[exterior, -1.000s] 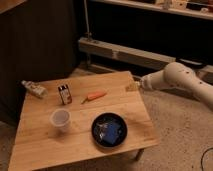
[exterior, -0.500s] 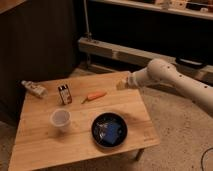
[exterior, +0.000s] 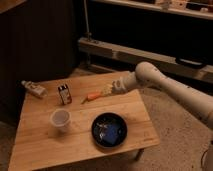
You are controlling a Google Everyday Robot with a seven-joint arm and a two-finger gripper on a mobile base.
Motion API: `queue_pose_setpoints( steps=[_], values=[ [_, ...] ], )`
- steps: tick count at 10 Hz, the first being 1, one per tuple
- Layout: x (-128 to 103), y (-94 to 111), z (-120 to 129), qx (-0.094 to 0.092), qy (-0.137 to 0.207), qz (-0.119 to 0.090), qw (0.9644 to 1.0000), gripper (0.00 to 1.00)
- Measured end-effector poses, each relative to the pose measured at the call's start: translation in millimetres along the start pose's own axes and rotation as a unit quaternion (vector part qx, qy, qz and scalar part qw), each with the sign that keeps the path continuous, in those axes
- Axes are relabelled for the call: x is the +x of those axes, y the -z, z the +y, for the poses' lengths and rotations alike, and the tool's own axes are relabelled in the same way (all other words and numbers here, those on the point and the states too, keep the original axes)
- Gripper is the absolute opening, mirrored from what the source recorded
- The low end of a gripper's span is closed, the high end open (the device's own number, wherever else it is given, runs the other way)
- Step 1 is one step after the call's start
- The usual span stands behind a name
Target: Knock the eraser over
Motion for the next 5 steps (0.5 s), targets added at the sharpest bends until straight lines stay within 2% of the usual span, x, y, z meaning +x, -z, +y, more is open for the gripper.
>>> queue_pose_setpoints(
  steps=[2, 3, 5],
  values=[
    [6.1, -28.8, -18.4, 0.024, 0.006, -0.003, 0.9997, 0.00],
    [10.7, -38.2, -22.1, 0.031, 0.005, 0.007, 0.9995, 0.00],
    [24.4, -59.2, -28.9, 0.036, 0.000, 0.044, 0.9984, 0.00]
  ],
)
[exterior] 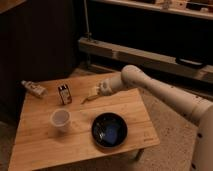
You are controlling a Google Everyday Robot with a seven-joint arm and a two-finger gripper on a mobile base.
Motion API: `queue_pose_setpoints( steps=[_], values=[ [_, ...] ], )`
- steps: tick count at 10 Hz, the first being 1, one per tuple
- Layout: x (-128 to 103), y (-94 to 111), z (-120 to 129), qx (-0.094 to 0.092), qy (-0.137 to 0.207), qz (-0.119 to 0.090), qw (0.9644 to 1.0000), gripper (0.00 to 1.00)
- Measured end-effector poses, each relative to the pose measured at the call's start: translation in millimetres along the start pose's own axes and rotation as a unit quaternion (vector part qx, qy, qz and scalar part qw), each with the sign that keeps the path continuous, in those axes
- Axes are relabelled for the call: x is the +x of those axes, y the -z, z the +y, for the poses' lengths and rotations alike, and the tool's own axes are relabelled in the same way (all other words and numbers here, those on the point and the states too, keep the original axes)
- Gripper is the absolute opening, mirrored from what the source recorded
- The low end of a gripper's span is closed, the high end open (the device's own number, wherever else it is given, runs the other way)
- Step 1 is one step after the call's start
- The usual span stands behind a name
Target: Knock the eraser over
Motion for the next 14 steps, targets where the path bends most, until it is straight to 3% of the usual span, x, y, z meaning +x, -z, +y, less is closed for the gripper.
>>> queue_pose_setpoints(
  steps=[1, 2, 3, 4, 6, 7, 11, 13, 14],
  values=[
    [3.6, -4.6, 1.5, -0.004, -0.002, 0.018, 0.9998, 0.00],
    [13.6, -5.9, 11.1, -0.014, -0.009, 0.058, 0.9982, 0.00],
    [20.9, -9.7, 15.9, -0.020, -0.012, 0.084, 0.9962, 0.00],
    [25.7, -12.3, 17.9, -0.025, -0.015, 0.101, 0.9944, 0.00],
    [27.6, -14.3, 20.8, -0.032, -0.020, 0.111, 0.9931, 0.02],
    [27.6, -14.0, 21.2, -0.032, -0.020, 0.111, 0.9931, 0.09],
    [26.1, -13.9, 23.6, -0.029, -0.025, 0.112, 0.9929, 0.56],
    [27.6, -7.0, 38.1, -0.020, -0.029, 0.131, 0.9908, 0.75],
    [36.6, -0.2, 50.0, -0.015, -0.029, 0.139, 0.9897, 0.80]
  ],
)
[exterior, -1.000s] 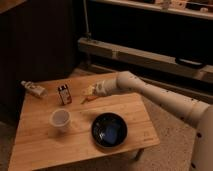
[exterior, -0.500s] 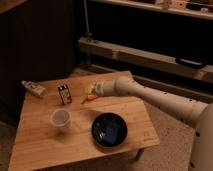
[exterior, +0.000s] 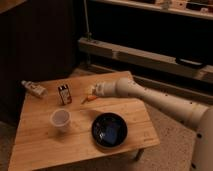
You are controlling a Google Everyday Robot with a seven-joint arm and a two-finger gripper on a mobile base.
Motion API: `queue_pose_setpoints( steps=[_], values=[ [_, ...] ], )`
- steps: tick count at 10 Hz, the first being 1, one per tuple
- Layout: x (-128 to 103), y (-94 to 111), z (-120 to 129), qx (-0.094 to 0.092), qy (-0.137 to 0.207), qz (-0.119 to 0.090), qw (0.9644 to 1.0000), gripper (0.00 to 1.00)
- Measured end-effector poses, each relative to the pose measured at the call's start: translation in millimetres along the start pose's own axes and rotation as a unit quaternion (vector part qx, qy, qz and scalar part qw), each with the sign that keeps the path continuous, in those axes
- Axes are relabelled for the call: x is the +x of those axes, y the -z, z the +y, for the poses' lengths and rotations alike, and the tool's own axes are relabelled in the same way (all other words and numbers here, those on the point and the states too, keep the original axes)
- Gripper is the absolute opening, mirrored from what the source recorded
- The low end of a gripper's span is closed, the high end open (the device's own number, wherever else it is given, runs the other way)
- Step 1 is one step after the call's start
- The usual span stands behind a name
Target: Knock the eraser over
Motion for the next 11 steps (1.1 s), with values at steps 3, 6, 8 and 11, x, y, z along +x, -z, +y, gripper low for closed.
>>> queue_pose_setpoints(
  steps=[3, 6, 8, 11],
  values=[
    [43.0, 7.4, 26.5, 0.010, 0.013, 0.013, 0.9998, 0.57],
    [57.5, 5.2, 19.2, 0.021, 0.028, 0.004, 0.9994, 0.22],
    [54.8, 3.6, 11.2, 0.031, 0.034, -0.010, 0.9989, 0.05],
    [46.8, -24.9, -13.1, 0.031, 0.044, -0.068, 0.9962, 0.00]
  ],
)
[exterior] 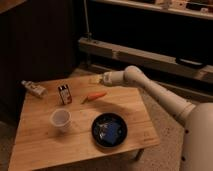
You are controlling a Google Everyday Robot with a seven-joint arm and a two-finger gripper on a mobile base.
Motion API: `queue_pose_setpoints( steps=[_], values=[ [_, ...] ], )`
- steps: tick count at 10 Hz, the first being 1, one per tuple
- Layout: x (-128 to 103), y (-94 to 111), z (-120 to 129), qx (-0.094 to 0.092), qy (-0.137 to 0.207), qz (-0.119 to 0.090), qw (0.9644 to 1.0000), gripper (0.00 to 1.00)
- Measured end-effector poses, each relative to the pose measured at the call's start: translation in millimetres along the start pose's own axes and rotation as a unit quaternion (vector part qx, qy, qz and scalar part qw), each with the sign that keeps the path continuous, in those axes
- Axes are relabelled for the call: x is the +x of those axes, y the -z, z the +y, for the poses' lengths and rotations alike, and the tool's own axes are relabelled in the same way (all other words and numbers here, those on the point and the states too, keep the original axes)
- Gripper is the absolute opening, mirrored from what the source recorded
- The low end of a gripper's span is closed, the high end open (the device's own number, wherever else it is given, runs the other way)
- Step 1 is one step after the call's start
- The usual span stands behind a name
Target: Knock the eraser over
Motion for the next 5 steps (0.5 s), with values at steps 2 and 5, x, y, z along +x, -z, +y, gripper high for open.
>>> queue_pose_setpoints(
  steps=[2, 5],
  values=[
    [0.6, -31.6, -17.3, 0.003, 0.015, -0.036, 0.9992, 0.00],
    [-11.3, -77.1, -36.3, 0.010, 0.032, -0.083, 0.9959, 0.00]
  ],
)
